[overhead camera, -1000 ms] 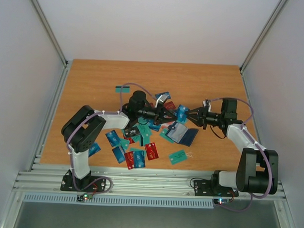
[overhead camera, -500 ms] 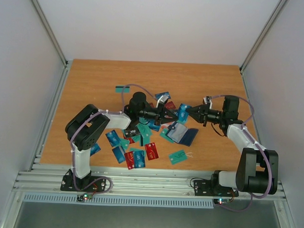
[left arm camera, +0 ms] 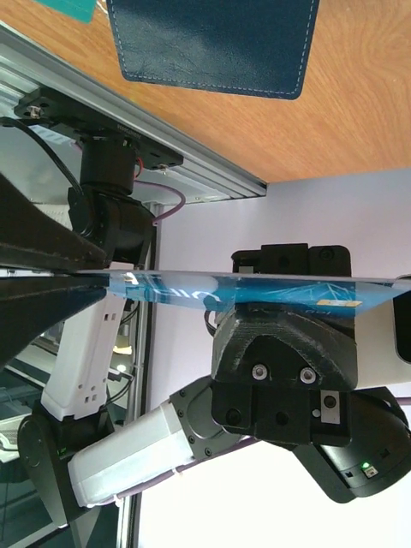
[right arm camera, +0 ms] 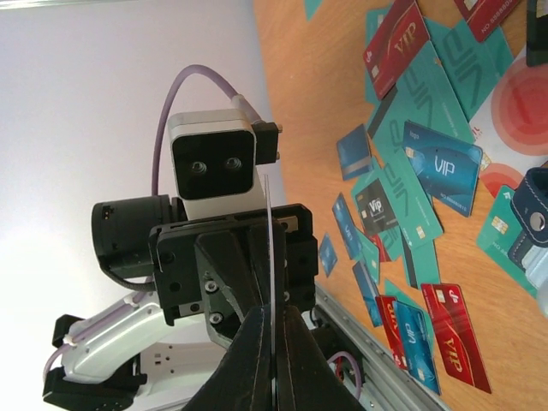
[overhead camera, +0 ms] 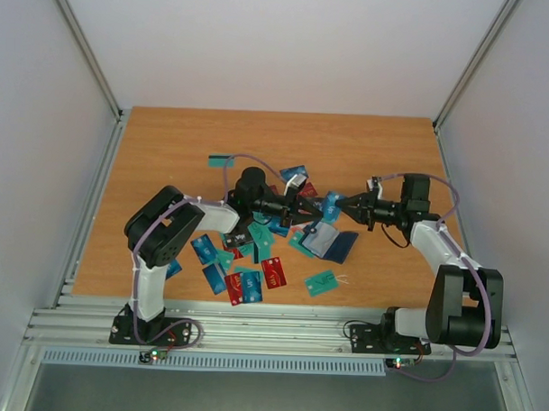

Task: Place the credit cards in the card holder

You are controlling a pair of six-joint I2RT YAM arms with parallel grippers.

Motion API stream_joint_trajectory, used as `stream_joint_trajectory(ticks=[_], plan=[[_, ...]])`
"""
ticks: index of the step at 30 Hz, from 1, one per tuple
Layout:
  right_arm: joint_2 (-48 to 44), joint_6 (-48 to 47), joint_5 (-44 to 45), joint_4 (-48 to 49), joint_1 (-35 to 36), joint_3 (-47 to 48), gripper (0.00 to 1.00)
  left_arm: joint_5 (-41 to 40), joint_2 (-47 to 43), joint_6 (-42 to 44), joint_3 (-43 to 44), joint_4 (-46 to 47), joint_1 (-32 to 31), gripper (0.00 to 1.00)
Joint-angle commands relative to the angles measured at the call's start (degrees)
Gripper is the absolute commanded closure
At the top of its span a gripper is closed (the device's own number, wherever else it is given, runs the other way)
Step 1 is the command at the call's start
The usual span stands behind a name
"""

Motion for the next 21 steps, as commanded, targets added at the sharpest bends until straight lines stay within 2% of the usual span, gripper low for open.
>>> stream_joint_trajectory(ticks=[1,5,7,10,12,13,14,16,21], plan=[[-0.88,-5.59,-0.36,-9.59,1.2,3.26,0.99,-0.41,1.37,0.14,1.31,2.07,-0.59,0.91],[-1.89,-10.92,5.03,-23.21,1.2,6.31,0.99,1.28,-0.32,1.21,-1.59,1.77,1.13,0.74],[-2.02,-14.5,9.76,-31.33,1.2,8.67,0.99,1.59,-2.08,4.11,-4.04,-1.9,2.63,0.69],[-1.19,-18.7,15.17,-41.29,1.28,12.45,0.99,0.02,-5.72,17.42,-4.05,-24.83,3.93,0.69],[-0.82,-20.6,19.26,-46.79,1.33,14.71,0.99,-7.06,-8.02,32.72,0.71,-50.73,3.64,0.72],[-0.67,-21.2,21.13,-49.07,1.41,15.65,0.99,-10.62,-8.41,43.76,3.32,-60.38,3.11,0.75],[-0.36,-21.48,22.64,-50.81,1.61,16.55,0.99,-13.56,-8.17,48.66,5.11,-66.37,2.88,0.77],[0.8,-21.69,25.7,-54.4,2.85,18.75,0.99,-16.22,-7.44,55.79,7.22,-71.3,2.73,0.79],[6.31,-21.71,37.92,-62.59,11.5,27.57,0.99,-20.88,-6.64,62.18,10.68,-77.93,1.52,0.87]])
